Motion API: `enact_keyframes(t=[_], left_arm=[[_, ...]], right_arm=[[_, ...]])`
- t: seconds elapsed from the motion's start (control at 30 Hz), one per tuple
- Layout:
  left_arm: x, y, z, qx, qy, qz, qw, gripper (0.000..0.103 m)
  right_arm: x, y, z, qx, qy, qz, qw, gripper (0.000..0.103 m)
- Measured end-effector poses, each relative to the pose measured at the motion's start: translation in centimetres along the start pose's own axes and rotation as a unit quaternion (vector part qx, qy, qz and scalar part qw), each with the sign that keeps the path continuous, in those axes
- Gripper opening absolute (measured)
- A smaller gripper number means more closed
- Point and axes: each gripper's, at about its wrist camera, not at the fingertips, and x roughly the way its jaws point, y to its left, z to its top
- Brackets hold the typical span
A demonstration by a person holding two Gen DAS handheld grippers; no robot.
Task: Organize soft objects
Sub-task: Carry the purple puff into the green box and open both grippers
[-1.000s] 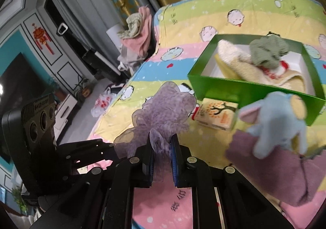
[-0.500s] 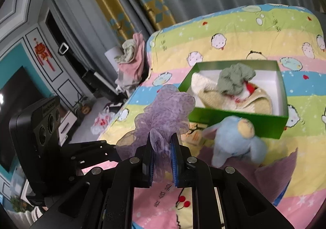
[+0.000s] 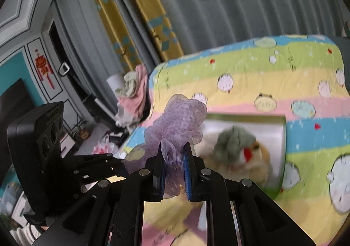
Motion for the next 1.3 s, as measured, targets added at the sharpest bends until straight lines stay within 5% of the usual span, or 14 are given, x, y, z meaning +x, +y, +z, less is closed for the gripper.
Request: enact_keyframes(t=[0.37, 0.53, 0.9, 1.0, 1.07, 1.17, 1.3], left_arm=[[6.1, 3.9, 4.0, -0.05, 0.026, 0.0, 0.9984, 0.016], [11.1, 6.4, 3.5, -0.108, 0.068, -0.006, 0.9918, 0.016], [16.9, 7.6, 1.6, -0.117, 0.124, 0.029, 0.985, 0.018], [17.0, 7.6, 1.5, -0.111, 0.131, 0.03, 0.9847, 0.044], [16.9, 7.6, 1.5, -0.107, 0.136, 0.031, 0.9844, 0.079], [16.4, 7.2, 1.5, -0.099, 0.13, 0.037, 0.9859, 0.082], [14.5, 7.7, 1.6, -0.104, 0.123, 0.042, 0.986, 0.083]], right_arm=[[6.4, -3.3, 4.3, 0.012, 0.025, -0.037, 0.999, 0.015], [11.6, -5.7, 3.7, 0.029, 0.079, -0.063, 0.994, 0.015], [18.0, -9.5, 1.4, 0.036, 0.165, -0.113, 0.979, 0.016], [18.3, -9.8, 1.4, 0.033, 0.175, -0.122, 0.976, 0.027], [17.8, -10.0, 1.6, 0.036, 0.171, -0.13, 0.976, 0.036], [16.0, -10.2, 2.1, 0.049, 0.148, -0.129, 0.979, 0.052], [12.4, -10.2, 2.8, 0.064, 0.113, -0.125, 0.984, 0.054]])
